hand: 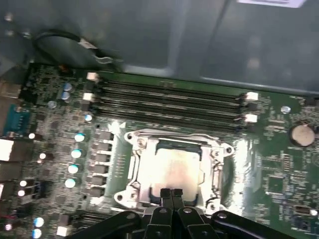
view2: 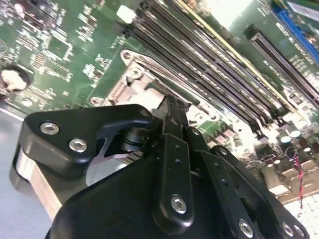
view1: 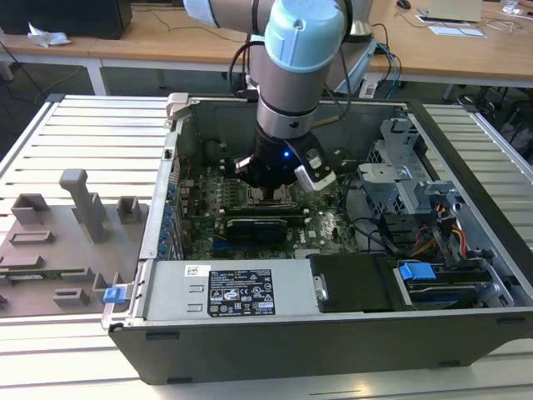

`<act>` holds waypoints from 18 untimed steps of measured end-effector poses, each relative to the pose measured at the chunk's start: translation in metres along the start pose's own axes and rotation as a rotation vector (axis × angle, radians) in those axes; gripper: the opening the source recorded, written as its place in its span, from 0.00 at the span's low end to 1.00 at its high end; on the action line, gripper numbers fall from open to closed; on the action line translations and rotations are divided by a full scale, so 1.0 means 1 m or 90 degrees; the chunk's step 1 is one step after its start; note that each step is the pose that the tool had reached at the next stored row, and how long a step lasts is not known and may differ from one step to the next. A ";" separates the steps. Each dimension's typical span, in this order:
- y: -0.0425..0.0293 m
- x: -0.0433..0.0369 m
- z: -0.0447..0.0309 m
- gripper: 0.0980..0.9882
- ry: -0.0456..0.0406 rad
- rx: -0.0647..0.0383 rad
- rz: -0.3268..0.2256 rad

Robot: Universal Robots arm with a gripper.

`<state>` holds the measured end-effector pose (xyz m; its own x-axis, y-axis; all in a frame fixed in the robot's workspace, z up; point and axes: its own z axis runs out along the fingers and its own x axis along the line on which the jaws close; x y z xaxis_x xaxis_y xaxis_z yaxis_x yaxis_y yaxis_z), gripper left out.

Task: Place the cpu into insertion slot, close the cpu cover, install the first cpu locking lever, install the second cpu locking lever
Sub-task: 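Install the second cpu locking lever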

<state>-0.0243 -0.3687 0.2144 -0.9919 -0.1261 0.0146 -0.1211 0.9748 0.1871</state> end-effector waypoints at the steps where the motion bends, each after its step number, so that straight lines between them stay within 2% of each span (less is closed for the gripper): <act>1: -0.0002 -0.0029 -0.0001 0.01 0.0006 0.000 0.000; 4: -0.0004 -0.0101 -0.0002 0.01 0.0020 0.000 0.000; 7: 0.0013 -0.0118 -0.0036 0.01 0.0024 0.002 0.000; 9: 0.0039 -0.0118 -0.0114 0.01 0.0023 0.003 0.000; 12: 0.0081 -0.0117 -0.0286 0.01 0.0022 0.003 0.000; 15: 0.0099 -0.0115 -0.0372 0.01 0.0022 0.003 0.000; 18: 0.0109 -0.0115 -0.0425 0.01 0.0022 0.003 0.000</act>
<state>-0.0127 -0.3645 0.2580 -0.9919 -0.1260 0.0182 -0.1206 0.9757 0.1828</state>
